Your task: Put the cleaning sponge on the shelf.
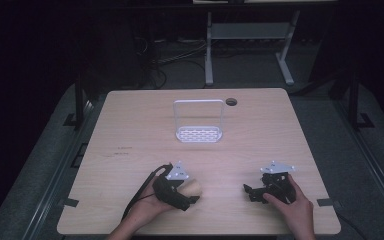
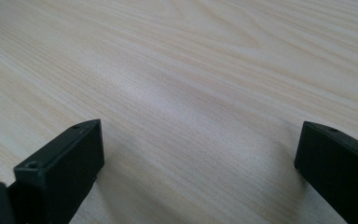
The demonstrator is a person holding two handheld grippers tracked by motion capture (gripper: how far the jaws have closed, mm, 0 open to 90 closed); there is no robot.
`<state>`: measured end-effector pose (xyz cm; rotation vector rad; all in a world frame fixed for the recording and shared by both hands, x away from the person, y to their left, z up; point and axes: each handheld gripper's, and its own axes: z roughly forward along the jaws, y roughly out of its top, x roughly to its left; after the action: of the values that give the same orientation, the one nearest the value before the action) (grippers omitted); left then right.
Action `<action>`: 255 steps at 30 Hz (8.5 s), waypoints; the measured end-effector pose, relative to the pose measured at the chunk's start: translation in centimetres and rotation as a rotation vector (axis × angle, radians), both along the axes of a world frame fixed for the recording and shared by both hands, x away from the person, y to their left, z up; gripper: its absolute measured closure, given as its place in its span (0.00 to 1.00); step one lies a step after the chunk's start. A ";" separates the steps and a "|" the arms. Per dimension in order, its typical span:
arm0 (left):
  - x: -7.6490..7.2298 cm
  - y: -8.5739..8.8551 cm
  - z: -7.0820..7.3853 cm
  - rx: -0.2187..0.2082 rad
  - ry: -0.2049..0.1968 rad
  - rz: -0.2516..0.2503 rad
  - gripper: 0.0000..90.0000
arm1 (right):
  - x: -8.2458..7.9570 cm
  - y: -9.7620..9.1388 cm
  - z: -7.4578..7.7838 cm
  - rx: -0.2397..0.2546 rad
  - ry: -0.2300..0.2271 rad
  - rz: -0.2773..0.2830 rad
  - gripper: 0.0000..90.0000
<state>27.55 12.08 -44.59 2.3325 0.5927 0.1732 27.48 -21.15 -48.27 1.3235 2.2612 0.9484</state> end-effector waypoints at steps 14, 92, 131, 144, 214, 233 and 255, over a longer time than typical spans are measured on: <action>-0.2 -0.3 -1.1 0.064 0.023 -0.016 0.18 | 0.0 0.0 0.0 0.000 0.000 0.000 0.01; 3.0 1.6 1.2 0.001 0.028 0.036 0.46 | 0.0 0.0 0.0 0.000 0.000 0.000 0.01; 7.8 0.1 2.6 0.027 0.007 0.039 0.46 | 0.0 0.0 0.0 0.001 0.001 0.001 0.01; 9.4 -0.4 3.2 0.018 -0.012 0.045 0.46 | 0.0 0.0 0.0 -0.001 -0.001 0.000 0.01; 18.8 -6.9 0.1 0.051 -0.011 0.139 0.46 | 0.0 0.0 0.0 0.001 0.001 0.000 0.01; 19.5 -7.3 -0.8 0.108 0.004 0.145 0.46 | 0.0 0.0 0.0 0.002 0.001 0.000 0.01; 17.6 -5.5 2.8 0.035 -0.035 0.167 0.45 | 0.0 0.0 0.0 0.002 0.000 -0.001 0.01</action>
<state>45.12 6.61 -41.76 2.3081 0.7725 0.3035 27.47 -21.14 -48.28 1.3251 2.2599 0.9512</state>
